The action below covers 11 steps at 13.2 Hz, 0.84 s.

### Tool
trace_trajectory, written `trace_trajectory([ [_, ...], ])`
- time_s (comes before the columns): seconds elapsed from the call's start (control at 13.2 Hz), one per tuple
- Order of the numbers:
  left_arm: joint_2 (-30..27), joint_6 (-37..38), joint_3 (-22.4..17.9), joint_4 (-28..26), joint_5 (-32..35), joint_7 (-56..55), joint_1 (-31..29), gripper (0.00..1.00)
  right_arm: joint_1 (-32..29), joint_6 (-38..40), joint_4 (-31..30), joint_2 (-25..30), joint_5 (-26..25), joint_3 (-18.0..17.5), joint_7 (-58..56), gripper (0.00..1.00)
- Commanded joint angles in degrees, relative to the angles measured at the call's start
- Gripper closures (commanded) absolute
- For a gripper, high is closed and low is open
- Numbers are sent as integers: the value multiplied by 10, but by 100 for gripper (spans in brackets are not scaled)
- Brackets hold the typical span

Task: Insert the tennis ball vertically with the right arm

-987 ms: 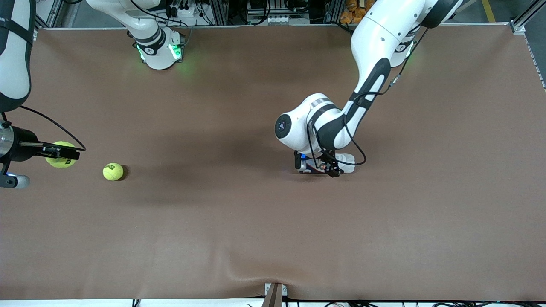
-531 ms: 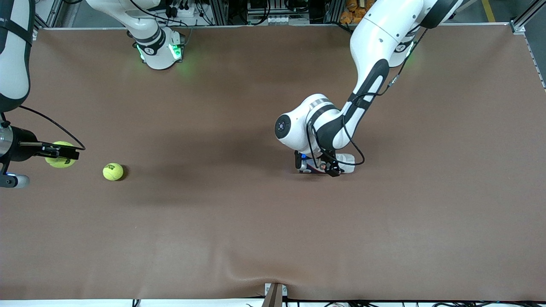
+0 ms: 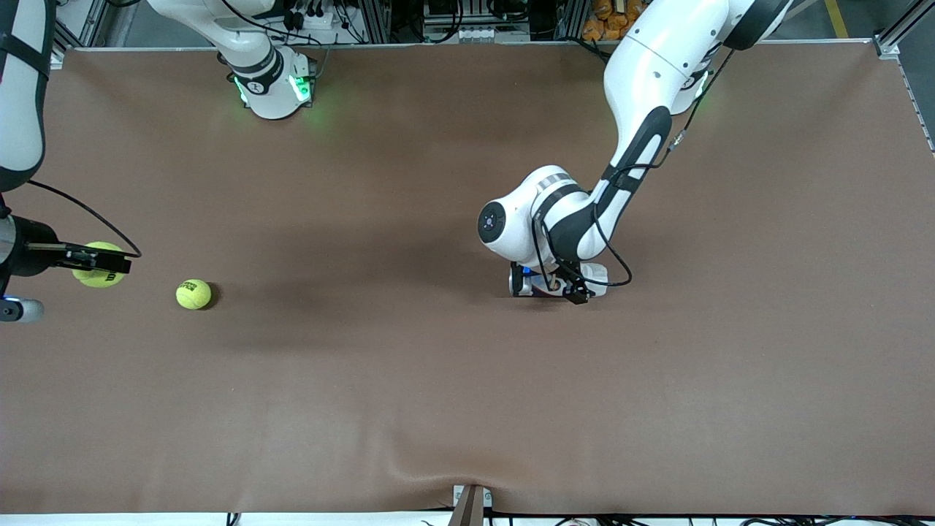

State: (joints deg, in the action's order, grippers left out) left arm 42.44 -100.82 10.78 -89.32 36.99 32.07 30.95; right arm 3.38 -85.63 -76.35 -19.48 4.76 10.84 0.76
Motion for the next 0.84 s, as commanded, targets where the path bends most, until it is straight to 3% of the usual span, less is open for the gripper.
trace_trajectory([
  [0.0,1,-16,1,-6,13,0,-4,0,-8,11,14,-3,2,-4,-7,100],
  [0.76,8,-38,0,-15,14,-1,-12,0,-7,11,14,-3,0,-6,-5,100],
])
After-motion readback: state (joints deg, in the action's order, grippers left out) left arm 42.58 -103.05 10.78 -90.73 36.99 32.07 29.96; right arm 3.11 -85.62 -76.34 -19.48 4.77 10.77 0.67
